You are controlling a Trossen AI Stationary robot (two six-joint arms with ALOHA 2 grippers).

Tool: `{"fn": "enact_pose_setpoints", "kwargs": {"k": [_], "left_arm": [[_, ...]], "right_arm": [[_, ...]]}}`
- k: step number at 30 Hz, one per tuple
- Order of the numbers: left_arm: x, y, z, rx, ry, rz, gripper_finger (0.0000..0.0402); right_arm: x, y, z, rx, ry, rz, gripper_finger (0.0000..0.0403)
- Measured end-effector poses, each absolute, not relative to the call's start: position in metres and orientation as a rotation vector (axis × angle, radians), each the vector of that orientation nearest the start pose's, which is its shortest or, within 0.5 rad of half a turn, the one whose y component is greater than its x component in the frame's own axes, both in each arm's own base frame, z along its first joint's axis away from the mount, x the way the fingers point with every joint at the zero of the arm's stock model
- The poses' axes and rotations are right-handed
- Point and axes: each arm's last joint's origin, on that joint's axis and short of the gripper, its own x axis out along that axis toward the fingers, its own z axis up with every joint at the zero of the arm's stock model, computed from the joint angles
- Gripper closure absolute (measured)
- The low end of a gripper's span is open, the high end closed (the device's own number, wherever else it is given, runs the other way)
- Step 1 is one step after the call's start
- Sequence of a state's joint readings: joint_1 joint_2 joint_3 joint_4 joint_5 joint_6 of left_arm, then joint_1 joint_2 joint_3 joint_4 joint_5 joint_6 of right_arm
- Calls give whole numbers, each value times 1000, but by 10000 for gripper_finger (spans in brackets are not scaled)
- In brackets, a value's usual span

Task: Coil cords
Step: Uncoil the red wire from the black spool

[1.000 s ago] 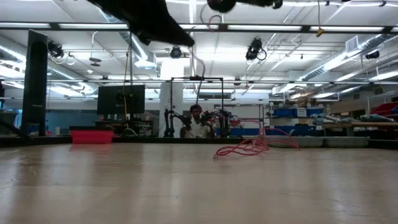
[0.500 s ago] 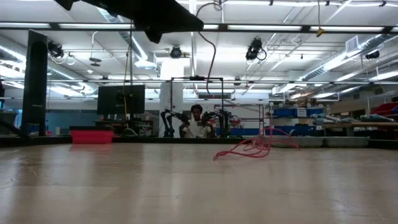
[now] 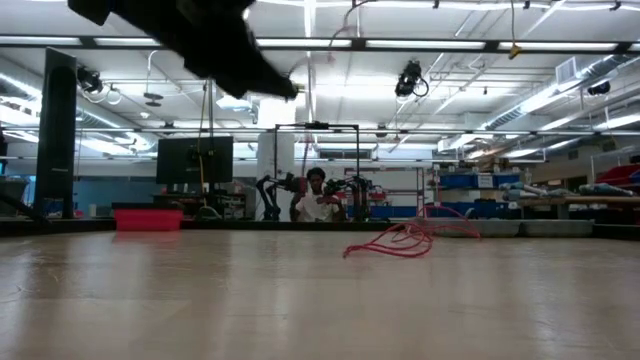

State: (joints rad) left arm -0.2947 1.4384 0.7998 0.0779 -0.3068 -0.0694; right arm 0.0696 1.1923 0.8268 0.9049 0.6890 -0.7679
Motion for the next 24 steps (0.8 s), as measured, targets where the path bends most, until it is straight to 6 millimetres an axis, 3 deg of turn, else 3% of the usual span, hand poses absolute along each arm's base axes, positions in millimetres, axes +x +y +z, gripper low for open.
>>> {"fn": "enact_pose_setpoints", "kwargs": {"k": [10,24], "left_arm": [[271,-69,200,61,766,258,401],[251,-57,241,138,797,507,402]], "right_arm": [[253,27,356,-553,-181,-635,403],[243,79,323,-604,135,-511,403]]}}
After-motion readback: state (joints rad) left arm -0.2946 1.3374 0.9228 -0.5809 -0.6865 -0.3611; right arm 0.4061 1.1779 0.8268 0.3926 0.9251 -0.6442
